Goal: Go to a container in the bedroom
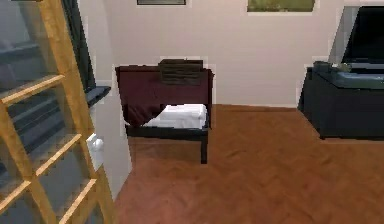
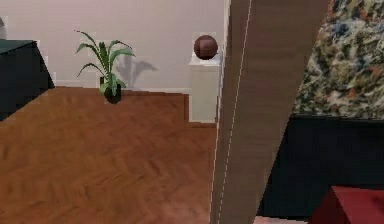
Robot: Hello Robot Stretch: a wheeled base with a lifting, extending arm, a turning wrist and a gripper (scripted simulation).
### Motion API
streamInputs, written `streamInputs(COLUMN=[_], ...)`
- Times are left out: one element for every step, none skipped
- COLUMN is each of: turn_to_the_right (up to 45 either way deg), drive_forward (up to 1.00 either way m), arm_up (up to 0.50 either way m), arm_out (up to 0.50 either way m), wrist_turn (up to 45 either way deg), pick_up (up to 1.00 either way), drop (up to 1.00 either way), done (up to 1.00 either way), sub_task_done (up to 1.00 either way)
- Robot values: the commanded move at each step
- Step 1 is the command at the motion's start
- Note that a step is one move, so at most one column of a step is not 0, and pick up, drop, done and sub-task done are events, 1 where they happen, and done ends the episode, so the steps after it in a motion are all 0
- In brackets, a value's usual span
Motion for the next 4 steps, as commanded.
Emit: streamInputs(turn_to_the_right=[0.0, 30.0, 3.0, 0.0], drive_forward=[0.3, 0.0, 0.0, 1.0], arm_up=[0.0, 0.0, 0.0, 0.0], arm_out=[0.0, 0.0, 0.0, 0.0], wrist_turn=[0.0, 0.0, 0.0, 0.0], pick_up=[0.0, 0.0, 0.0, 0.0], drop=[0.0, 0.0, 0.0, 0.0], done=[0.0, 0.0, 0.0, 0.0], sub_task_done=[0.0, 0.0, 0.0, 0.0])
